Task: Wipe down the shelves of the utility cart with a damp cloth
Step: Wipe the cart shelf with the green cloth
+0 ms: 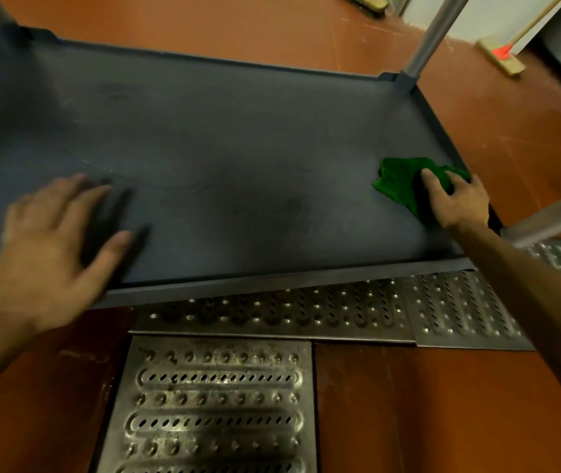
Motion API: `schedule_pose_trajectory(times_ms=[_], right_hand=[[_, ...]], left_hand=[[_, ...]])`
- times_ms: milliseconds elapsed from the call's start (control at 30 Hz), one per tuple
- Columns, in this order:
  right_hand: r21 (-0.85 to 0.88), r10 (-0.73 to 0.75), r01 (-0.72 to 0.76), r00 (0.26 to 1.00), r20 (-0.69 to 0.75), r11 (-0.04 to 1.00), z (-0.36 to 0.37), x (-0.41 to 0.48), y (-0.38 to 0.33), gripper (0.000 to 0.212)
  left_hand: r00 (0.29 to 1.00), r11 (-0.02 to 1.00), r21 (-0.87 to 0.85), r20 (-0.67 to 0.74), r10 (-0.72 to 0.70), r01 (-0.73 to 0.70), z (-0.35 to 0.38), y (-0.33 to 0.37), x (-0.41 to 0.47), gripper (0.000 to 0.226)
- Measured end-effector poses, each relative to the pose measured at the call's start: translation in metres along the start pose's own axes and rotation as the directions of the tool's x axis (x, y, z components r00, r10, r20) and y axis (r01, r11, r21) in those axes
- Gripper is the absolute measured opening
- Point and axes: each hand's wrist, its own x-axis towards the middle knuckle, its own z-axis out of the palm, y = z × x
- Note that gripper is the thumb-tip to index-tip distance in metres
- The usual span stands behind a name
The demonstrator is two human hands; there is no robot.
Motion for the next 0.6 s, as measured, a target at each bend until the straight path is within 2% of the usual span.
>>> schedule_pose_trajectory(times_ms=[67, 100, 200, 267, 400, 600], right_hand=[[-0.043, -0.019, 0.019, 1.0, 0.003, 0.999, 0.001, 0.0, 0.002, 0.088], [-0.057, -0.03, 0.03, 1.0, 0.007, 0.998, 0.0, 0.0, 0.003, 0.086], [-0.073, -0.025, 0.027, 0.999, 0.021, 0.997, -0.001, 0.003, 0.005, 0.089], [-0.072, 0.007, -0.006, 1.0, 0.011, 0.997, 0.001, 0.002, 0.001, 0.096], [-0.121, 0.03, -0.039, 0.997, -0.074, 0.992, 0.012, -0.005, -0.012, 0.101], [-0.216, -0.012, -0.017, 0.991, -0.135, 0.976, 0.023, -0.008, -0.041, 0.095]], left_hand=[[0.978, 0.979, -0.052, -0.083, 0.191, -0.195, -0.009, 0.039, 0.0, 0.067], [0.97, 0.969, -0.077, -0.078, 0.228, -0.234, -0.016, 0.066, -0.001, 0.068], [0.973, 0.965, -0.133, -0.001, 0.229, -0.227, -0.01, 0.109, 0.008, 0.072], [0.97, 0.966, -0.11, 0.047, 0.239, -0.232, -0.001, 0.119, 0.011, 0.075], [0.973, 0.966, -0.129, 0.024, 0.231, -0.226, 0.007, 0.117, 0.01, 0.075], [0.965, 0.96, -0.117, 0.043, 0.26, -0.253, 0.011, 0.118, 0.011, 0.074]])
